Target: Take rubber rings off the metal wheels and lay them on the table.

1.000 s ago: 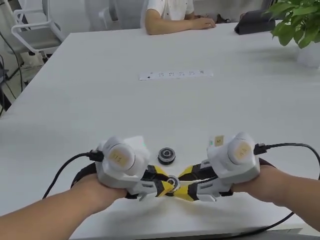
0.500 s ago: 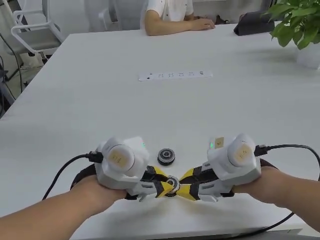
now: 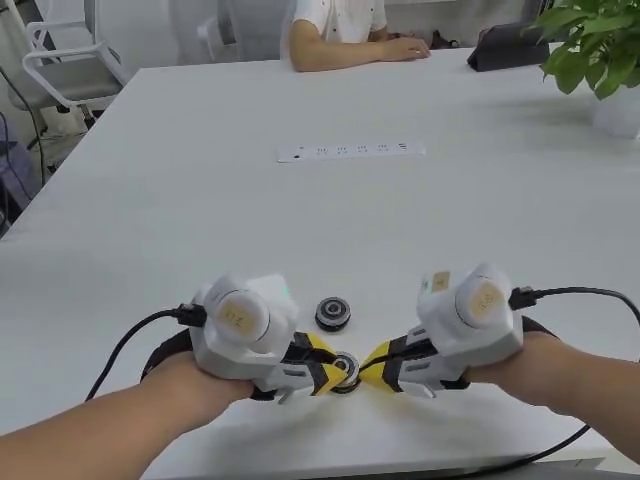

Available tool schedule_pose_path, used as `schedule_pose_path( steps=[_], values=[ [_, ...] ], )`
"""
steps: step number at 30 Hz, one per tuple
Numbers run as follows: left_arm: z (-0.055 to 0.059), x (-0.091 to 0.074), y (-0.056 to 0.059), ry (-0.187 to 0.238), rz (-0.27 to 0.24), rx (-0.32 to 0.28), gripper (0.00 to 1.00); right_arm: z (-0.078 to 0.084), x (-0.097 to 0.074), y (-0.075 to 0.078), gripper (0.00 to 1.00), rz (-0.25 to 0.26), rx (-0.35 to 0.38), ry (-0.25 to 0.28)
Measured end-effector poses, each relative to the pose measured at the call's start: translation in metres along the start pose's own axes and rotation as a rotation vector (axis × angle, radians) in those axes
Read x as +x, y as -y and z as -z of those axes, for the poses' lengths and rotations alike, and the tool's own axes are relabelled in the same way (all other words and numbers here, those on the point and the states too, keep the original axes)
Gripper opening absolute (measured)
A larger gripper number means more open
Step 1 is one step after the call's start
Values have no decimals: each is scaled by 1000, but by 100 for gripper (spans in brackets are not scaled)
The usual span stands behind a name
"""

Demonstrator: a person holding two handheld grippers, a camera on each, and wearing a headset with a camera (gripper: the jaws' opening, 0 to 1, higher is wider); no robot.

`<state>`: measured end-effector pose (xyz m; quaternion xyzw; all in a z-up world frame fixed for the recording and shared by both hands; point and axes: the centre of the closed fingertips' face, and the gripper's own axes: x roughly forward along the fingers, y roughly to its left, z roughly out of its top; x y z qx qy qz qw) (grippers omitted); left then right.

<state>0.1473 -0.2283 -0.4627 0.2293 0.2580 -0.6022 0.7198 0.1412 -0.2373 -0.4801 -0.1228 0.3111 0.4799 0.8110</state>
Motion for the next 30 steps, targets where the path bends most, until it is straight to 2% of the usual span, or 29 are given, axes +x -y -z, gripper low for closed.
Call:
schedule_pose_path(
  steps=[2, 11, 15, 18, 27, 30],
  values=[
    [0, 0, 0, 1, -2, 3, 7, 0, -1, 0, 0, -3, 60, 6],
    [0, -1, 0, 1, -8, 2, 7, -5, -6, 8, 0, -4, 243, 55],
    [-1, 0, 0, 0, -13, -1, 7, -6, -7, 10, 0, -2, 291, 63],
    [-2, 1, 0, 0, -20, -1, 7, -10, -9, 10, 0, -15, 341, 89],
    [-3, 2, 1, 1, -39, -8, 6, -11, -10, 8, 0, -17, 374, 84],
    [-3, 2, 1, 0, -41, -8, 6, -13, -10, 6, 0, -14, 363, 76]
  ],
)
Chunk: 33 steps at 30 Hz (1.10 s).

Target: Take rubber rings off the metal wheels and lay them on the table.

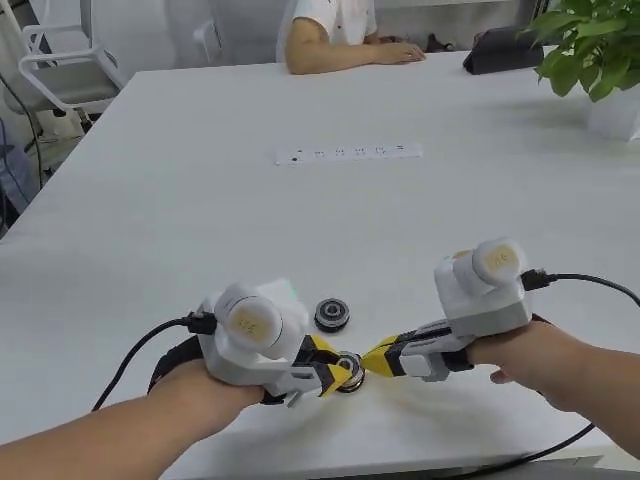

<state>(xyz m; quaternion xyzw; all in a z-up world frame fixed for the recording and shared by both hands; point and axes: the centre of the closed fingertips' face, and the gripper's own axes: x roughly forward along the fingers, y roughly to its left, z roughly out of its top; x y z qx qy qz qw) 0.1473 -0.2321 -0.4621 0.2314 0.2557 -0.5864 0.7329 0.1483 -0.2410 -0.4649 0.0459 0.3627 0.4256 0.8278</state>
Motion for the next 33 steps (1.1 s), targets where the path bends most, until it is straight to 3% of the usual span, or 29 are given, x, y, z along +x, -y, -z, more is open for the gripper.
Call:
schedule_pose_path(
  steps=[18, 31, 33],
  values=[
    [0, 0, 0, -9, 5, 3, 6, -3, 2, -11, 0, -10, -91, -16],
    [0, 1, 0, 3, 12, 3, 6, -7, 2, -16, 0, -62, -41, 31],
    [0, 1, 0, 3, 11, 3, 6, -8, 3, -22, 0, -94, -31, 37]
  ],
)
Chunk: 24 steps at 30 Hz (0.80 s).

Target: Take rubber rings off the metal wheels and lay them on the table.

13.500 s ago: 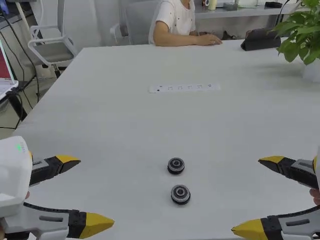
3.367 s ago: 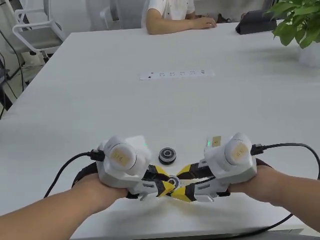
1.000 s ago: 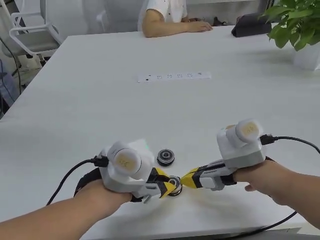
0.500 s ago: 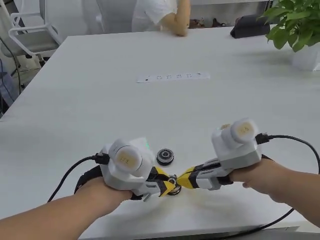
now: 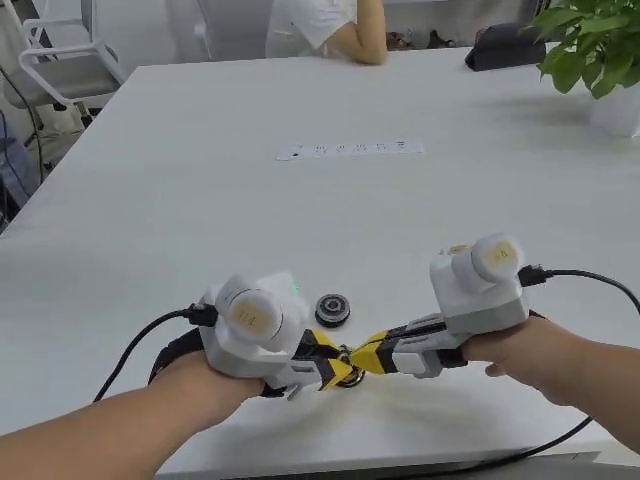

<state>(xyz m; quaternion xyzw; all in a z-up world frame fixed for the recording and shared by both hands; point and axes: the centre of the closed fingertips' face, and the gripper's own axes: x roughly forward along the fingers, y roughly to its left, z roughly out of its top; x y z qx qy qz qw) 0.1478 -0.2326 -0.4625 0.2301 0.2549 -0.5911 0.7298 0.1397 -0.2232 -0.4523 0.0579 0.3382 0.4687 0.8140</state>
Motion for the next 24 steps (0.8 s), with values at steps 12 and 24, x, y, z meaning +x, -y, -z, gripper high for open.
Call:
schedule_pose_path(
  steps=[12, 24],
  values=[
    [0, 0, 0, 3, -3, -4, 6, 6, -3, 9, 0, 34, 1, 2],
    [-1, 1, -1, 8, 0, -5, 7, 6, -5, 12, 0, 55, 5, 2]
  ],
)
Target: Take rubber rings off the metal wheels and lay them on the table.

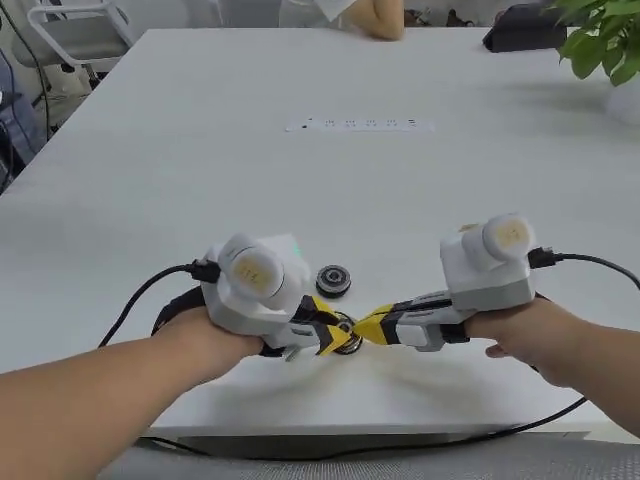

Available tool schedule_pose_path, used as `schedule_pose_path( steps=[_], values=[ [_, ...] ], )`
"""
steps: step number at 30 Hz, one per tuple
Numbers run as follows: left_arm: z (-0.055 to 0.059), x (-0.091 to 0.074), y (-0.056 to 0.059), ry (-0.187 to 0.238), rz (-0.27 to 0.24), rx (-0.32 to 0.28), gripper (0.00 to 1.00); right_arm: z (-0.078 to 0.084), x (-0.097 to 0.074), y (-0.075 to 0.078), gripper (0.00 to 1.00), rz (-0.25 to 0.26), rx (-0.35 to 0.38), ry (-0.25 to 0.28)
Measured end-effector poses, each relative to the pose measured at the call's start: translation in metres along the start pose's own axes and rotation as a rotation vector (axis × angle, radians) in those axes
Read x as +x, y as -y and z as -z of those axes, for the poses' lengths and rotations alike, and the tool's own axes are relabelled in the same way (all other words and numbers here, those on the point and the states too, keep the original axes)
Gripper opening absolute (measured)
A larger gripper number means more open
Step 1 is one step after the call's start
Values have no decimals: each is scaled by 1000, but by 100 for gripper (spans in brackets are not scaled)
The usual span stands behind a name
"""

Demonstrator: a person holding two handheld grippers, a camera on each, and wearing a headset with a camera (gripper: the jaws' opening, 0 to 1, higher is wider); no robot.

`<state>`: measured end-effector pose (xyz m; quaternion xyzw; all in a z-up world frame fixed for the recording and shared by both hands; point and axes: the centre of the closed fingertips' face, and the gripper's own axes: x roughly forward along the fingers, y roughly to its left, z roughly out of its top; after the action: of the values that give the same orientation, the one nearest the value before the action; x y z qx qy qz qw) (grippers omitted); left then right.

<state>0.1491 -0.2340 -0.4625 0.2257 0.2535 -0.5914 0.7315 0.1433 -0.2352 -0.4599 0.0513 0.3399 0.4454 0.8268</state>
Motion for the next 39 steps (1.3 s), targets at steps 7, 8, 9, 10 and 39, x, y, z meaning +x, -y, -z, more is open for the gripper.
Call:
schedule_pose_path(
  steps=[7, 8, 9, 10, 39],
  values=[
    [0, -1, 1, 0, 13, 5, 8, 2, -1, -2, 0, 0, 12, -7],
    [0, -2, 2, -1, 21, 4, 10, 2, 0, -3, 0, 1, 12, -10],
    [0, -3, 4, -4, 27, 8, 11, 2, 0, -2, 0, 1, 13, -11],
    [1, -4, 3, -9, 25, 14, 12, 2, 0, -2, 0, 0, 14, -10],
    [-26, -81, -11, 145, 47, -81, 34, -31, -15, -10, 0, -46, 45, 89]
  ],
)
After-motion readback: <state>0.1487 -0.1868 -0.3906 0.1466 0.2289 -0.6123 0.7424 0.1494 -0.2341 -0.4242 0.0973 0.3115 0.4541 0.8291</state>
